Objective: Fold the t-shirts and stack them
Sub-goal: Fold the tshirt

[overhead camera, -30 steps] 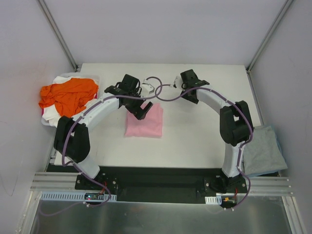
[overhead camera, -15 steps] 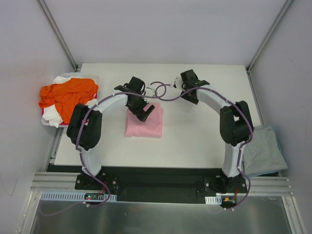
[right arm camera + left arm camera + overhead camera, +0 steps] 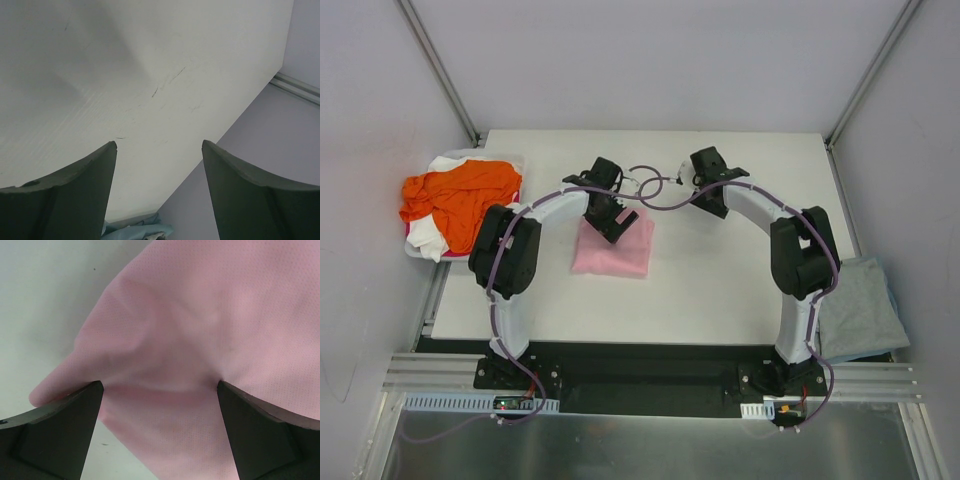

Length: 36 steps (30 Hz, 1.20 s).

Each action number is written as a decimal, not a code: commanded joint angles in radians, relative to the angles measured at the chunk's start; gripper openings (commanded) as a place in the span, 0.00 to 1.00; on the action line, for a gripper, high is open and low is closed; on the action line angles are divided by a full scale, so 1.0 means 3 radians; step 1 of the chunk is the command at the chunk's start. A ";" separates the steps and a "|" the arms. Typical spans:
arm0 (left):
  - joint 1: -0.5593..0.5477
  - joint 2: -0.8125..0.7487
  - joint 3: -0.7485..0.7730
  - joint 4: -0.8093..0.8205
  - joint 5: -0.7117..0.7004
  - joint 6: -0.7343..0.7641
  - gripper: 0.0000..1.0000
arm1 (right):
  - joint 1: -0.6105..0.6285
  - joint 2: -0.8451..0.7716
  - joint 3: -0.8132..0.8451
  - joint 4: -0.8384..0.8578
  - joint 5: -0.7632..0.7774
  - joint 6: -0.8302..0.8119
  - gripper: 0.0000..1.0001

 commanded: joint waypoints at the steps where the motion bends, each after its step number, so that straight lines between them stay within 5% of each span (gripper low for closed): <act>1: 0.0010 0.0073 0.0066 0.0041 -0.0263 -0.0062 1.00 | -0.0008 -0.0201 -0.0061 -0.0061 -0.0027 0.0087 0.72; 11: 0.0010 0.0160 0.0010 0.0061 -0.0350 -0.0093 0.99 | 0.0002 -0.0303 -0.0092 -0.0163 -0.0093 0.0179 0.72; 27: 0.0005 -0.0749 0.0071 0.0056 -0.0155 -0.0062 0.99 | 0.0130 -0.0543 -0.0214 -0.0260 -0.0246 0.0393 0.72; 36: 0.0041 -0.0827 0.0010 0.0128 -0.0461 0.0015 0.99 | 0.0502 -0.0809 -0.0388 -0.0510 -0.0431 0.0506 0.72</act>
